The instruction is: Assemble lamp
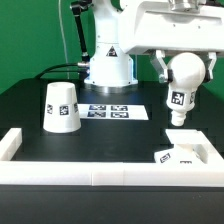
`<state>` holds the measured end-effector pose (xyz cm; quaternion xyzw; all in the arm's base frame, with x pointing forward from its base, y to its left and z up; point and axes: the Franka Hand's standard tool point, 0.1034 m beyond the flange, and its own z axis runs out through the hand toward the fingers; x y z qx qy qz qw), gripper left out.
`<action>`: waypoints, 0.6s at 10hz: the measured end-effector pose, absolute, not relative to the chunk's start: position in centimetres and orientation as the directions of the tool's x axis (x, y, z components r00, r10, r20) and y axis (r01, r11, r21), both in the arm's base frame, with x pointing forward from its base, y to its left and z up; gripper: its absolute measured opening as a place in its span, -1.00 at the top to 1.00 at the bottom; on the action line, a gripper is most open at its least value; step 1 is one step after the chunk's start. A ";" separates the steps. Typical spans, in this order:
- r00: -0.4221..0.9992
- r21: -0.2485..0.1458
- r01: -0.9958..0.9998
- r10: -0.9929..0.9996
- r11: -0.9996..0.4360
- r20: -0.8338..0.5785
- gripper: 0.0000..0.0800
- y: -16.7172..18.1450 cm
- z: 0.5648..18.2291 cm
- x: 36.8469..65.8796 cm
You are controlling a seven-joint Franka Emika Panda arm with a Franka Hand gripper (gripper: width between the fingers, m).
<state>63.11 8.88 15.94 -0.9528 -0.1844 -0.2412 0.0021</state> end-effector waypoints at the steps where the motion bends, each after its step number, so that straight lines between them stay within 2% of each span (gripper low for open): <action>1: 0.815 0.084 0.353 0.351 -0.932 0.461 -0.44 9.0 15.8 63.1; 6: 0.821 0.073 0.365 0.358 -0.928 0.445 -0.44 10.2 14.2 62.6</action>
Offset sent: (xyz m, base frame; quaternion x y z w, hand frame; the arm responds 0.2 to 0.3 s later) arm 0.0056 0.0148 -0.0097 0.0050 0.0060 0.0162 0.9998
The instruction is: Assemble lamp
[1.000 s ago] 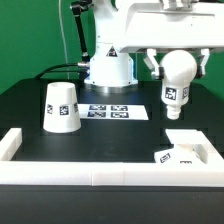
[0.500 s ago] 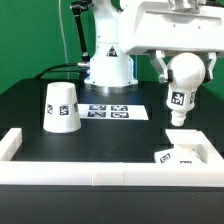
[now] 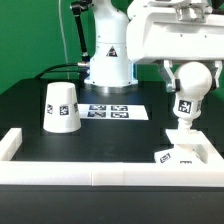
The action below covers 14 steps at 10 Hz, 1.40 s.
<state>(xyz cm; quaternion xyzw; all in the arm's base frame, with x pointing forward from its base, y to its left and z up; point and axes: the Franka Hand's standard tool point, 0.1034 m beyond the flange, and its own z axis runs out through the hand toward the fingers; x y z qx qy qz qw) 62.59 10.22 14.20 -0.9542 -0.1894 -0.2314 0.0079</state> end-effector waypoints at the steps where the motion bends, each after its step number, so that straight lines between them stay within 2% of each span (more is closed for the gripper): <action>1: 0.823 0.072 0.366 0.358 -0.928 0.442 -0.44 10.2 14.0 62.5; 8: 0.830 0.070 0.374 0.367 -0.925 0.420 -0.44 9.9 12.1 62.2; 14: 0.788 0.100 0.358 0.358 -0.928 0.501 -0.44 9.6 11.4 61.4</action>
Offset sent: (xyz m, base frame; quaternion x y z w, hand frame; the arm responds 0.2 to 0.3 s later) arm 0.0056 0.0052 -0.0061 0.0015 0.0092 -0.0030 1.0000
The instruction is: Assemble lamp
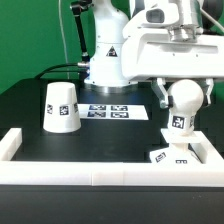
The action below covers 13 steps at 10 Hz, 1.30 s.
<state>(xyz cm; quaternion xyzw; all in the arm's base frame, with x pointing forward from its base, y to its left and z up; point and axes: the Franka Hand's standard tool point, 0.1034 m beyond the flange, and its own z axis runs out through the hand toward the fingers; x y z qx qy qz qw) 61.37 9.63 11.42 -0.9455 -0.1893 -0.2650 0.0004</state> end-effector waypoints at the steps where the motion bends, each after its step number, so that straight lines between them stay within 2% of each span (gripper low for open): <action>1: 0.775 0.107 0.353 0.355 -0.929 0.522 -0.44 9.6 11.5 61.3; 5: 0.767 0.112 0.350 0.353 -0.930 0.535 -0.44 9.5 11.5 61.1; 6: 0.767 0.112 0.350 0.353 -0.930 0.535 -0.70 9.5 11.5 61.1; 7: 0.769 0.111 0.351 0.354 -0.930 0.532 -0.70 9.5 11.5 61.1; 10: 0.768 0.112 0.353 0.356 -0.929 0.533 -0.75 9.5 13.5 61.4; 13: 0.770 0.113 0.352 0.356 -0.929 0.530 -0.75 9.3 14.7 61.7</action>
Offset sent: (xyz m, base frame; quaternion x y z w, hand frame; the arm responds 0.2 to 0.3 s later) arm 0.0000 0.0000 0.0000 0.0000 0.0000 0.0000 1.0000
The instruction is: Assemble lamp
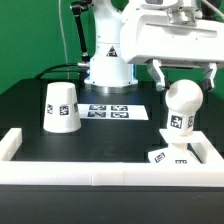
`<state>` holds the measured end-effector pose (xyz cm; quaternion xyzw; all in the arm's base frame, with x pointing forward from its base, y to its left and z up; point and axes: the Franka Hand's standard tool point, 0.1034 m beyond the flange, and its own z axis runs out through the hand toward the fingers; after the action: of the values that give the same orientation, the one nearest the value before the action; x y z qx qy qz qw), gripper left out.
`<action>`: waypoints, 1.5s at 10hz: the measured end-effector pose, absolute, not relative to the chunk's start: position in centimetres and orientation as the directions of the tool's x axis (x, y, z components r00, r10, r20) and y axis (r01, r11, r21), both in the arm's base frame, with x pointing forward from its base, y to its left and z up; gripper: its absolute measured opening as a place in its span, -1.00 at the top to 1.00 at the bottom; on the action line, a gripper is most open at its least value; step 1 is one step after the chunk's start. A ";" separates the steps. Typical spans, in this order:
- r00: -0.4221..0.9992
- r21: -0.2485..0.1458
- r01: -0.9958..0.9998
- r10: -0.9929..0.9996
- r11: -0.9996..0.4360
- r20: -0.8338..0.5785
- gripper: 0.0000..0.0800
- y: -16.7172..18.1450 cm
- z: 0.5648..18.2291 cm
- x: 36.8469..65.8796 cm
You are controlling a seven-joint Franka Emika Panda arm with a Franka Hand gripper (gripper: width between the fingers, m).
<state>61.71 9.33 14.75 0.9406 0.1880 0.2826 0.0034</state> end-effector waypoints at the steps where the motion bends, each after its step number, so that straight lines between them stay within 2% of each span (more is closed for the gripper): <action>1: 0.769 0.115 0.351 0.356 -0.929 0.531 -0.75 9.1 14.8 61.9; 4: 0.788 0.107 0.350 0.355 -0.930 0.503 -0.75 8.6 14.3 61.9; 8: 0.875 0.036 0.371 0.362 -0.928 0.322 -0.75 9.8 13.3 61.0; 9: 0.903 0.004 0.370 0.361 -0.929 0.233 -0.75 10.0 12.9 60.3; 12: 0.922 -0.038 0.385 0.382 -0.922 0.066 -0.75 10.1 12.1 59.9; 15: 0.921 -0.034 0.385 0.381 -0.922 0.082 -0.75 10.1 12.0 60.5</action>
Offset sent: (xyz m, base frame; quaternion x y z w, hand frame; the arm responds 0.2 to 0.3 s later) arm 0.0043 -0.0089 -0.0077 -0.0024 -0.0057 -0.0033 1.0000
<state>60.45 10.08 11.97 0.9797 0.1953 0.0369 -0.0247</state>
